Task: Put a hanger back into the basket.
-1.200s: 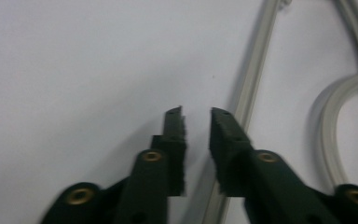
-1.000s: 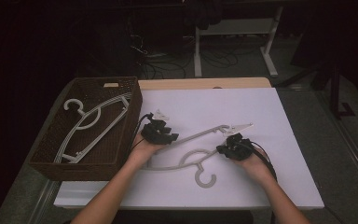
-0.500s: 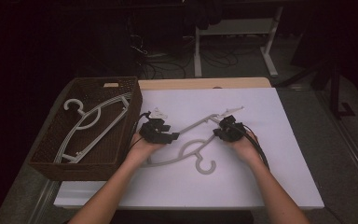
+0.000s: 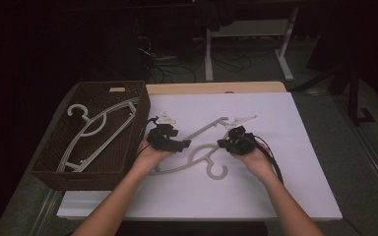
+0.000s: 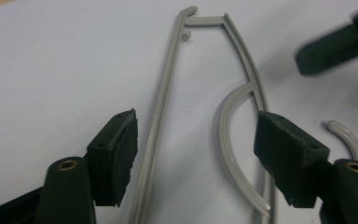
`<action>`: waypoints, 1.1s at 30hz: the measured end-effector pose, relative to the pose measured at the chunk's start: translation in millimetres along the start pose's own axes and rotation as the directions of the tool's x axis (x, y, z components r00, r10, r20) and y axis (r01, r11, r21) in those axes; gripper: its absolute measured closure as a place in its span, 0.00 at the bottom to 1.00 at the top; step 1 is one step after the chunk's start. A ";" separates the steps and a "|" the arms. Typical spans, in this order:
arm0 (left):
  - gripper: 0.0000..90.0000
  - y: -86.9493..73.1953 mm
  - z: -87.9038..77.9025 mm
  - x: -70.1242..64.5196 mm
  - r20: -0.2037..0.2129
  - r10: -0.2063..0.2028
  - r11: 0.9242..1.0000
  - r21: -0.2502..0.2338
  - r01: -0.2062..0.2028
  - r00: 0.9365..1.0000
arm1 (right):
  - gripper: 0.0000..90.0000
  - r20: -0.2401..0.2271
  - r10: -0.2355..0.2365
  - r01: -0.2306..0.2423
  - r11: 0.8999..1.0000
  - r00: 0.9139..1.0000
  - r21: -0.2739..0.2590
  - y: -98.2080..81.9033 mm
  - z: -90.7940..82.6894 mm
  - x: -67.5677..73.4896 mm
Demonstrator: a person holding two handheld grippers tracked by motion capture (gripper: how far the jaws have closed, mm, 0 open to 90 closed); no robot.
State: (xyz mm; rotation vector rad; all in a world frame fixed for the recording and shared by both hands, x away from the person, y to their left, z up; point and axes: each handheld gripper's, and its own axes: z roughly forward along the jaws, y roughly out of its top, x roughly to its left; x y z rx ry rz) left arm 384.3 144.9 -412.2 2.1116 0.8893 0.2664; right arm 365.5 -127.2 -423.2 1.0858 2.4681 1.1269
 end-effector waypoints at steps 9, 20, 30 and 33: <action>0.31 0.9 -0.6 -1.4 0.005 0.001 1.000 -0.002 -0.001 1.000 | 0.99 -0.096 -0.075 0.081 0.995 0.993 0.055 -10.7 7.7 47.7; 0.31 1.3 0.6 -3.0 0.014 0.004 1.000 -0.005 -0.004 1.000 | 0.99 -0.081 -0.128 0.139 0.981 0.988 0.135 -12.8 32.0 64.0; 0.31 1.4 0.0 -2.8 0.010 0.006 1.000 -0.008 -0.006 1.000 | 0.99 -0.057 -0.138 0.146 0.977 0.989 0.157 -10.8 37.8 60.8; 0.31 1.3 -0.6 -2.1 0.010 0.005 1.000 -0.010 -0.005 1.000 | 0.99 -0.050 -0.146 0.152 0.974 0.988 0.167 -12.0 35.2 59.6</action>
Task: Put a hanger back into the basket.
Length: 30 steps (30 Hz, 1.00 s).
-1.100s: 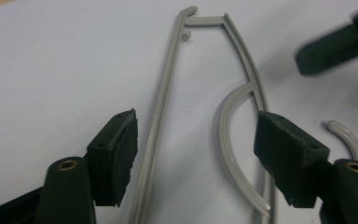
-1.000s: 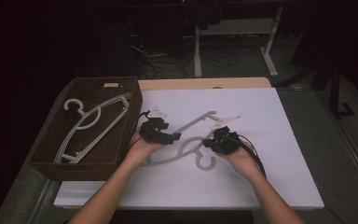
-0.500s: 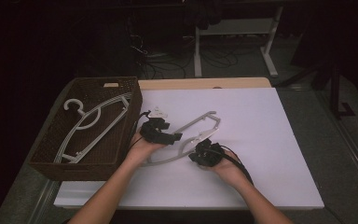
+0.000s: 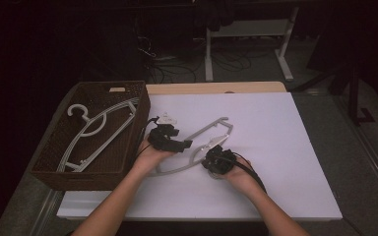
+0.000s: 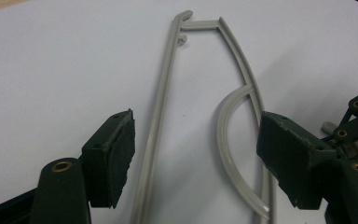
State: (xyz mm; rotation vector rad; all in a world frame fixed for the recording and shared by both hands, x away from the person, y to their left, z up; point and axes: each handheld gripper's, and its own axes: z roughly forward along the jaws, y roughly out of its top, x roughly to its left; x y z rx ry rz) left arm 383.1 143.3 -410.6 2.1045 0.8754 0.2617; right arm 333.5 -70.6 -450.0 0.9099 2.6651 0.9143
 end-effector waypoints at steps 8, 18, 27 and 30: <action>0.31 0.1 -1.5 0.7 -0.003 -0.003 1.000 -0.001 0.003 1.000 | 0.99 0.029 0.017 -0.018 1.000 0.999 0.026 -13.9 -13.3 -11.3; 0.31 -1.2 0.3 0.2 -0.004 0.000 1.000 0.010 0.000 1.000 | 0.99 0.081 0.061 -0.064 0.997 0.995 0.037 -42.5 -37.9 -42.6; 0.37 -5.0 1.0 -2.2 0.000 0.011 0.999 0.044 -0.011 1.000 | 0.88 0.063 0.112 -0.112 0.994 0.992 -0.009 -53.7 -50.6 -61.4; 0.50 -10.1 -0.8 -3.8 0.008 0.011 0.998 0.066 -0.012 1.000 | 0.74 0.061 0.146 -0.141 0.987 0.987 -0.082 -51.8 -62.1 -66.7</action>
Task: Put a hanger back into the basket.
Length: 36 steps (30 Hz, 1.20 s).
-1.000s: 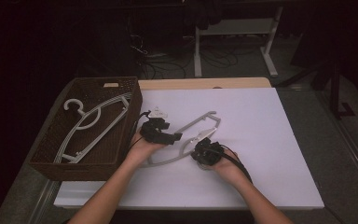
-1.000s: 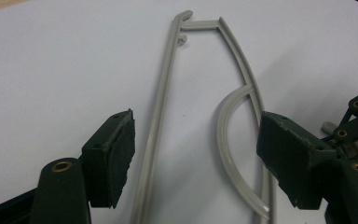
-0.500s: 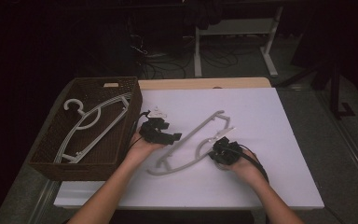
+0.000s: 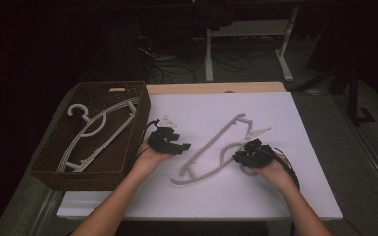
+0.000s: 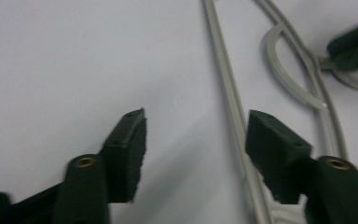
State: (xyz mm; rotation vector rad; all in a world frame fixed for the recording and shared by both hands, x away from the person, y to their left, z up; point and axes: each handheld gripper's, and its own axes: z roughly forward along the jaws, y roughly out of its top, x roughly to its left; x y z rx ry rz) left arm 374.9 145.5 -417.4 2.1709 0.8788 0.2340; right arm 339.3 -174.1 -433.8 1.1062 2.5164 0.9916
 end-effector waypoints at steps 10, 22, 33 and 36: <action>0.99 -27.2 0.6 -16.1 0.040 0.039 0.993 0.109 -0.043 0.998 | 0.37 0.035 0.106 -0.101 0.988 0.994 -0.120 1.7 -15.2 -18.9; 1.00 -36.4 8.2 -29.0 0.114 0.067 0.981 0.172 -0.086 0.991 | 0.19 0.043 0.122 -0.112 0.977 0.992 -0.181 0.6 -27.9 -26.8; 1.00 -33.7 21.7 -67.1 0.232 0.122 0.971 0.173 -0.164 0.965 | 0.19 0.063 0.137 -0.125 0.977 0.989 -0.172 -0.7 -25.7 -34.6; 1.00 -32.4 26.1 -77.7 0.262 0.132 0.970 0.166 -0.179 0.956 | 0.20 0.067 0.138 -0.125 0.978 0.988 -0.169 -0.9 -24.5 -36.7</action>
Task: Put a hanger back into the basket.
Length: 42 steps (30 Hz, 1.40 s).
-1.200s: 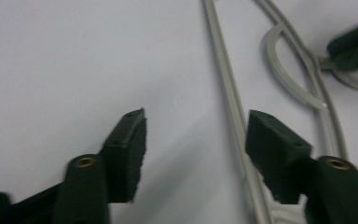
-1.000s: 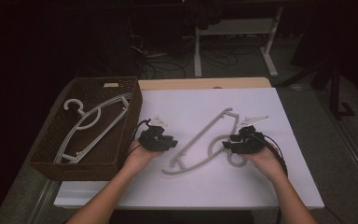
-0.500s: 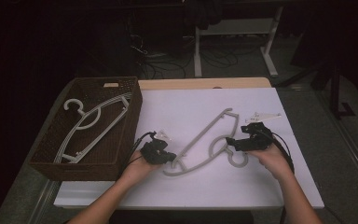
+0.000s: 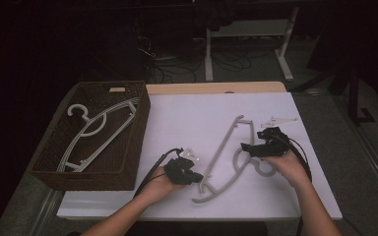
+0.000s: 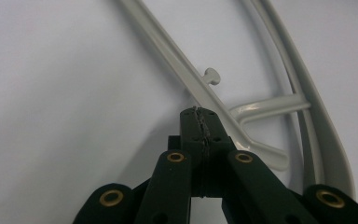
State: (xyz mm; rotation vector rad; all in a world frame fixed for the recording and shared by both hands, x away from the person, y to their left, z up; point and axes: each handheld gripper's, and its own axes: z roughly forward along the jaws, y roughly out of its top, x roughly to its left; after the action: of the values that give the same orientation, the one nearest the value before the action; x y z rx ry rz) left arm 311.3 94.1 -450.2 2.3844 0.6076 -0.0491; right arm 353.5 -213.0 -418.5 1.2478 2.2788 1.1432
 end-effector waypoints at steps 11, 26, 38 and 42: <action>0.74 0.5 -3.7 -0.1 -0.026 0.031 0.999 -0.033 -0.032 0.999 | 0.37 0.026 0.018 -0.018 1.000 0.999 0.014 2.7 2.8 -8.3; 0.23 -15.0 -49.0 43.7 -0.161 -0.084 0.979 -0.199 0.051 0.983 | 0.97 0.175 0.067 -0.083 0.993 0.982 0.087 26.8 36.4 -45.7; 0.10 -16.9 -51.2 49.2 -0.178 -0.124 0.971 -0.227 0.082 0.976 | 0.99 0.207 0.111 -0.144 0.977 0.972 0.155 18.0 57.5 -70.9; 0.03 -16.7 -51.1 49.9 -0.181 -0.134 0.968 -0.236 0.090 0.974 | 0.99 0.208 0.104 -0.142 0.974 0.972 0.178 20.3 62.6 -69.6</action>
State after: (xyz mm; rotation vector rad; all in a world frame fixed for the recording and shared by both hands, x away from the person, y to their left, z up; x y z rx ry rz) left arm 342.2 157.5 -430.0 2.1465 0.7970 0.1984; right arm 441.8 -231.9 -450.3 1.5219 2.2285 0.8091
